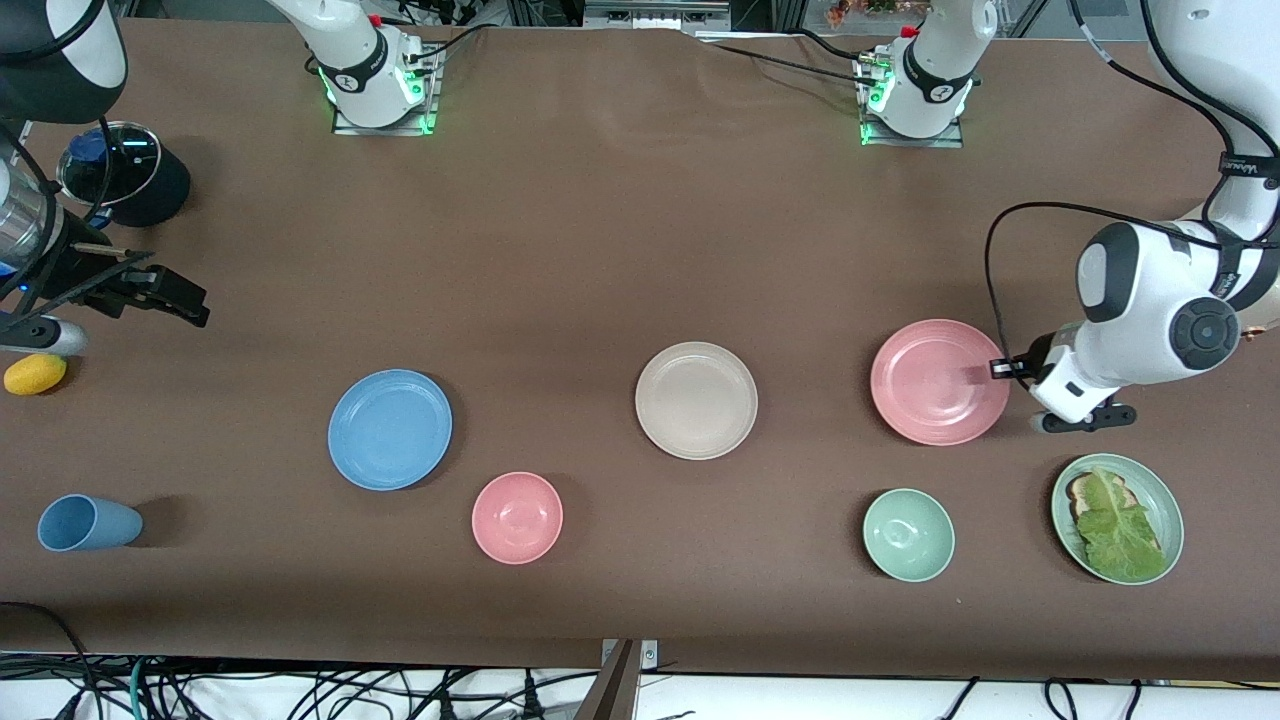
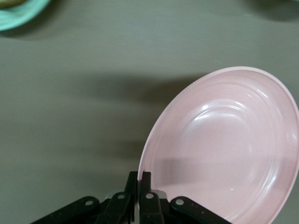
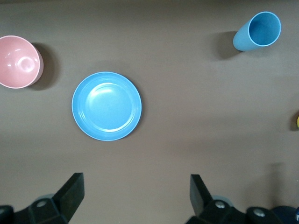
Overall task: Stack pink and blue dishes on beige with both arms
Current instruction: 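Close the left gripper on the pink plate rim, then carry the pink plate with the left gripper onto the beige plate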
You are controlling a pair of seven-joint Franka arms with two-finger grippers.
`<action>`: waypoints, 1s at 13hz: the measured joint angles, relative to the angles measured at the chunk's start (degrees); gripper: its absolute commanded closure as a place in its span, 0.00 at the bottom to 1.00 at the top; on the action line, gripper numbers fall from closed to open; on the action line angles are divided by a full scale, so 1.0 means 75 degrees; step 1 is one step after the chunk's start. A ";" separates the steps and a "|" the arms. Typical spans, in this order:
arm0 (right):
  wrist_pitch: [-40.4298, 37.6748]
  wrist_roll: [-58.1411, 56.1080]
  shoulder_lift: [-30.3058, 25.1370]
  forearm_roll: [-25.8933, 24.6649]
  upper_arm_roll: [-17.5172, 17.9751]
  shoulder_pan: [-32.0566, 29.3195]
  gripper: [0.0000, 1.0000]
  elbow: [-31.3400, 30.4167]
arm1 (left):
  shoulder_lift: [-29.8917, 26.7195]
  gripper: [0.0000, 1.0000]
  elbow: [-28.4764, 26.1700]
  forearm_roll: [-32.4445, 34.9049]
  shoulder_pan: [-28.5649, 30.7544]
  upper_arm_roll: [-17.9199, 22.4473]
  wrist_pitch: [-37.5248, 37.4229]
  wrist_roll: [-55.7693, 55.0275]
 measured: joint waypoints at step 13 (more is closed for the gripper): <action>0.0000 -0.0002 -0.0002 0.0007 0.0001 -0.0001 0.00 0.0002 | 0.1538 1.00 0.1999 0.0161 -0.2426 -0.1305 -0.0063 -0.3372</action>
